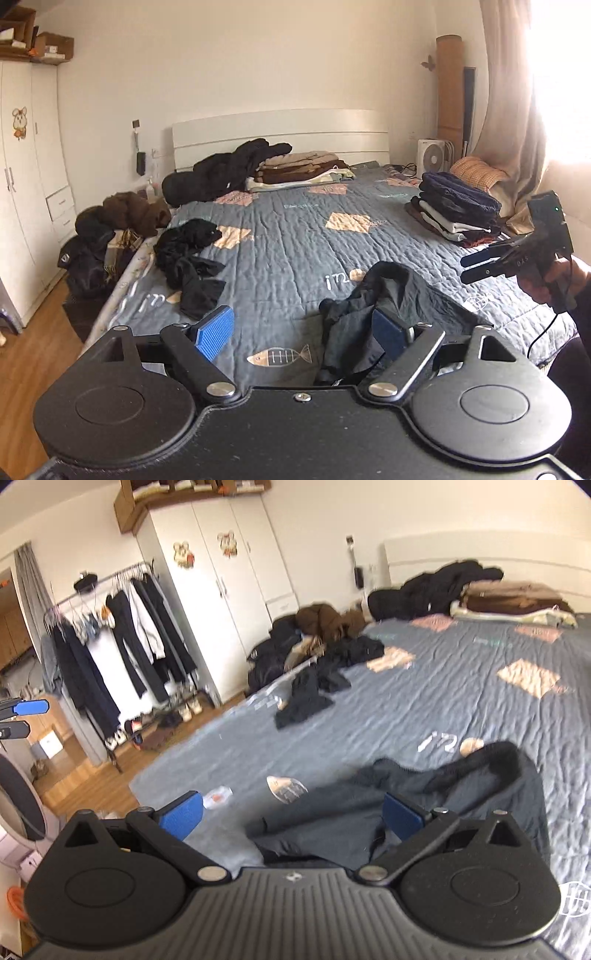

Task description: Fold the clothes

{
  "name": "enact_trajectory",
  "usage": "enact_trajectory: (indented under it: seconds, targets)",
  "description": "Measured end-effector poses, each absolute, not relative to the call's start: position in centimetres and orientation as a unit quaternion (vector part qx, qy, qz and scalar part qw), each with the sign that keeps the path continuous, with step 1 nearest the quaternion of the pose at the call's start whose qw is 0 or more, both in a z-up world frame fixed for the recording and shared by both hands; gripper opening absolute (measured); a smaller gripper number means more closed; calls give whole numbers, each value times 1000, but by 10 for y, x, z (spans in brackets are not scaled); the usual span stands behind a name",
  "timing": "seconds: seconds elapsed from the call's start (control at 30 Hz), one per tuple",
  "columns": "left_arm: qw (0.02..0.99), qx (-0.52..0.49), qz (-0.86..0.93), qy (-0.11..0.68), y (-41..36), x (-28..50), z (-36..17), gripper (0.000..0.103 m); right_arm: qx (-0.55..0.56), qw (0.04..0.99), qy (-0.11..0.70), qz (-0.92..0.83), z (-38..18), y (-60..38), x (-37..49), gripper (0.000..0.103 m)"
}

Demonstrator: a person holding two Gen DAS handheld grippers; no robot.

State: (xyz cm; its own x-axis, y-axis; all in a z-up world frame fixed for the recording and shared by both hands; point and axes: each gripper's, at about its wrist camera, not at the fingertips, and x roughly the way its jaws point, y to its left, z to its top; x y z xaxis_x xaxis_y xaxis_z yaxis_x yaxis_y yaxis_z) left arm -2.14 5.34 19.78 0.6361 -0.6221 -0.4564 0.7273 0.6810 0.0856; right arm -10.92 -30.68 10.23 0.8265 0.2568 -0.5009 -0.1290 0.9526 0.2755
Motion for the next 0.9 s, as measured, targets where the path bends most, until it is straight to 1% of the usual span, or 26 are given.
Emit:
enact_trajectory:
  seconds: [0.03, 0.1, 0.23, 0.33, 0.6, 0.7, 0.83, 0.9]
  targets:
    - [902, 134, -364, 187, 53, -23, 208, 102, 111, 951, 271, 95, 111, -304, -114, 103]
    - [913, 128, -349, 169, 52, -23, 221, 103, 93, 958, 262, 71, 126, -300, -122, 103]
    - [909, 111, -354, 190, 30, -3, 199, 103, 61, 965, 256, -6, 133, -303, -127, 103]
    - [907, 101, -342, 224, 2, 26, 155, 103, 76, 961, 263, -43, 112, -316, -118, 103]
    - [895, 84, -307, 313, -75, 101, 33, 103, 63, 938, 315, -133, 1, -365, -66, 103]
    - [888, 89, -304, 334, -96, 123, 1, 103, 86, 920, 342, -168, -47, -394, -42, 103]
    - [874, 85, -311, 363, -117, 151, -44, 103, 111, 907, 358, -191, -98, -419, -15, 103]
    - [878, 93, -299, 361, -125, 158, -64, 103, 115, 905, 358, -202, -115, -426, -8, 103]
